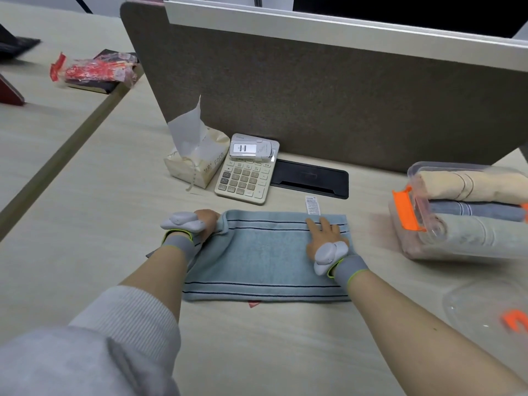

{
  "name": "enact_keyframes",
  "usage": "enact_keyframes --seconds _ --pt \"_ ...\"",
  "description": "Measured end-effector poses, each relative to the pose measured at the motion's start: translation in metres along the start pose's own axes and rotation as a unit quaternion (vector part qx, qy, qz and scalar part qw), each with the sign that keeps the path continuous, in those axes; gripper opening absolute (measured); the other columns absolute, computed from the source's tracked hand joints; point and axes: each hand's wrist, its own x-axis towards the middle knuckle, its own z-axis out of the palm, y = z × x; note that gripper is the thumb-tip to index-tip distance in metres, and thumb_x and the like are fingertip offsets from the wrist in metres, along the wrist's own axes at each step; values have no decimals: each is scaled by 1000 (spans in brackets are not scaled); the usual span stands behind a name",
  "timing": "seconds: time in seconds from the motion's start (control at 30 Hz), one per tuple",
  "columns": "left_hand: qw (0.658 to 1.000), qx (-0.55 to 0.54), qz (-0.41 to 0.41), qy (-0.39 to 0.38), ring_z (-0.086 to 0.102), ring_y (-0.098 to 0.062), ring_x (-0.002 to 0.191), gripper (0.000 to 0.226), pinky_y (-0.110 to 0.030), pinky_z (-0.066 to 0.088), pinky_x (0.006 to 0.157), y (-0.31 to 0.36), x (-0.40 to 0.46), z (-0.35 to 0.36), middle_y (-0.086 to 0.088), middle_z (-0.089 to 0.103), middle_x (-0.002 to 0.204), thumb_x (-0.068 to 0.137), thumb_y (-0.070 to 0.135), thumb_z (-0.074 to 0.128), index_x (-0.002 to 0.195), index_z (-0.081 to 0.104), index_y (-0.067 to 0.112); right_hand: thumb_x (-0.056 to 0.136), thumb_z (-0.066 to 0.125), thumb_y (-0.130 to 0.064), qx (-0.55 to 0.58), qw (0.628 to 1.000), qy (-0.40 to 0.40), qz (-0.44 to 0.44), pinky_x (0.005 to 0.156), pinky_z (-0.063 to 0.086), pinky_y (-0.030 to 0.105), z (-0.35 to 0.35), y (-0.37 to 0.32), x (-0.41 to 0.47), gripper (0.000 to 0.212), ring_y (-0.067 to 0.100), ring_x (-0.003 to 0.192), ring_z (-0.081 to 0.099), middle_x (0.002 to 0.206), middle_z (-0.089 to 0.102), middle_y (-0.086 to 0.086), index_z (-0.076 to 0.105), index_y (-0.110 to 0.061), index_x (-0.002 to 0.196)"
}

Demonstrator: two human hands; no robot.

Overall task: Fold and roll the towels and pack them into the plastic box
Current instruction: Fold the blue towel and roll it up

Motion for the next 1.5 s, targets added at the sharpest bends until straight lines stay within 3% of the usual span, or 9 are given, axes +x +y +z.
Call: enact_keyframes --seconds 0.3,0.5,0.77,0.9,1.0,1.13,1.23,1.33,1.5 --pt "998 -57 24 -8 58 -25 96 38 -29 47 81 -15 -1 11 -17 60 124 90 -4 36 123 54 1 94 36 -24 -25 1000 -3 14 110 23 41 8 -4 -1 63 24 144 11 159 -3 -2 6 -35 149" --pt "998 -26 25 45 61 -28 92 25 -29 48 81 -14 -4 9 -15 66 112 87 1 42 79 52 21 95 34 -24 -29 1000 -5 10 112 20 42 8 -1 -4 63 24 145 9 159 -6 -2 4 -35 149" --pt "970 -25 -29 240 52 -32 122 40 -32 42 98 -14 -8 -49 -14 55 132 87 -3 50 126 52 7 94 34 -23 -32 999 5 12 110 22 41 10 -3 -2 64 24 144 12 159 -4 -1 5 -35 149" --pt "985 20 -40 166 51 -31 122 37 -30 38 100 -14 -11 -43 -14 53 132 91 3 49 128 49 6 94 35 -24 -34 999 4 13 111 22 41 10 -4 -2 65 25 144 11 159 -4 0 4 -35 150" --pt "990 59 -28 124 47 -27 98 15 -18 26 89 -23 -10 -20 -14 48 108 92 13 47 105 45 8 93 36 -24 -35 999 -4 14 111 21 42 10 -3 -2 66 26 144 10 159 -5 0 3 -35 150" --pt "993 82 -22 83 26 -21 91 15 -28 9 77 -22 -11 -8 -4 35 83 97 19 40 88 31 11 93 36 -25 -37 999 -2 16 111 21 42 10 -4 -1 66 25 144 11 159 -4 0 3 -35 149" --pt "991 99 -48 82 42 -25 100 16 -22 14 79 -16 -12 -14 -6 45 107 97 18 43 110 35 13 93 36 -23 -31 999 -3 15 112 20 43 10 -3 0 66 26 144 10 159 -4 1 4 -34 150" --pt "983 109 -22 149 42 -33 128 54 -32 38 100 -12 -15 -11 -13 38 139 89 16 53 139 33 14 92 37 -21 -11 1000 -7 15 112 20 44 7 -3 0 66 27 144 10 159 -3 1 7 -33 149" --pt "966 210 69 132 32 -28 136 57 -36 33 108 -10 -6 0 -4 29 148 85 15 53 139 37 25 94 35 -18 10 999 38 10 111 23 41 8 -5 -7 58 26 143 14 159 2 1 16 -28 148"
